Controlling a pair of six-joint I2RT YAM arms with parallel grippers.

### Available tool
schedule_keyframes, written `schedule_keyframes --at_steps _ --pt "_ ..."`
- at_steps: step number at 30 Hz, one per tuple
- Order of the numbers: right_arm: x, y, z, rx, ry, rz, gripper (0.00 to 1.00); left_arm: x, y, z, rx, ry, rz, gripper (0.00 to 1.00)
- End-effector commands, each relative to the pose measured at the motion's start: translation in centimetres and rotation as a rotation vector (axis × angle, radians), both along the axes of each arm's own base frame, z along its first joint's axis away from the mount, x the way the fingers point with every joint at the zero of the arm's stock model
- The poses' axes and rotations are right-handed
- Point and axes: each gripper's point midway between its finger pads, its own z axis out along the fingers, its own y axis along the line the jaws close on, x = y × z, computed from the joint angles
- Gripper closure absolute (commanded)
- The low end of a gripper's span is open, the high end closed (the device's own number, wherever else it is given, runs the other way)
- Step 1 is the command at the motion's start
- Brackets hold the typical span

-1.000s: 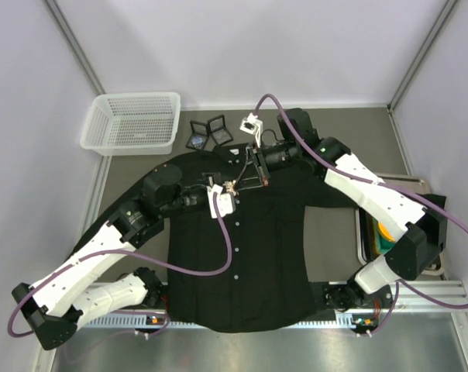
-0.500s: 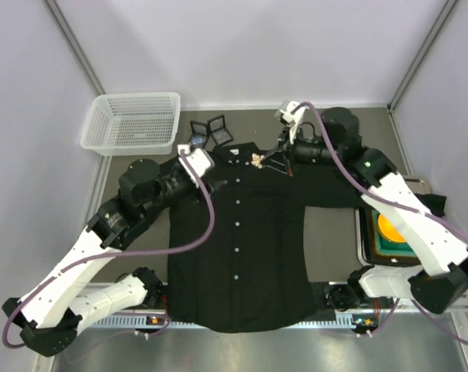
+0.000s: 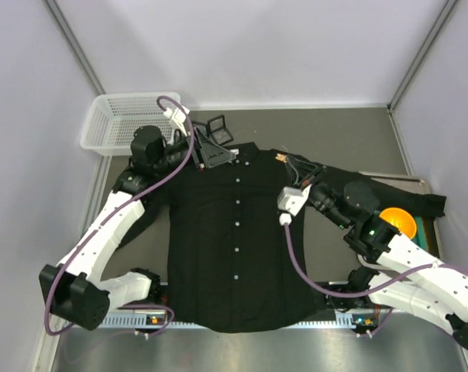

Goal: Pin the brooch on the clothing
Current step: Open the brooch.

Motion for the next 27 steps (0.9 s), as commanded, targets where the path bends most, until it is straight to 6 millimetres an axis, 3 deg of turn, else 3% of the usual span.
schedule_keyframes --at_steps 1,3,4,5,10,16,27 --pt "-1.7 -0.6 4.2 -0.144 -0.482 -0.087 1.0 -2.5 -1.8 2.4 -0.185 0.096 -0.173 0.38" --pt "-2.4 -0.4 4.4 -0.151 -0.549 -0.09 1.0 -2.8 -2.2 2.5 -0.214 0.092 -0.188 0.38" --pt "-2.6 -0.1 3.6 -0.189 -0.589 -0.09 1.0 -3.2 -2.5 2.7 -0.223 0.081 -0.203 0.38" --pt "-3.2 0.0 4.2 -0.169 -0.634 -0.089 1.0 -4.0 -3.2 2.7 -0.227 0.077 -0.235 0.38" --pt "-3.6 0.9 3.9 -0.205 -0.727 -0.117 1.0 -5.8 -4.6 2.8 -0.254 0.025 -0.323 0.41" --pt "-4.1 1.7 3.6 -0.217 -0.742 -0.098 1.0 -6.7 -5.4 3.3 -0.293 -0.004 -0.384 0.5" --pt "-4.8 2.6 2.8 -0.235 -0.748 -0.065 1.0 -7.4 -6.8 4.0 -0.322 -0.043 -0.421 0.56"
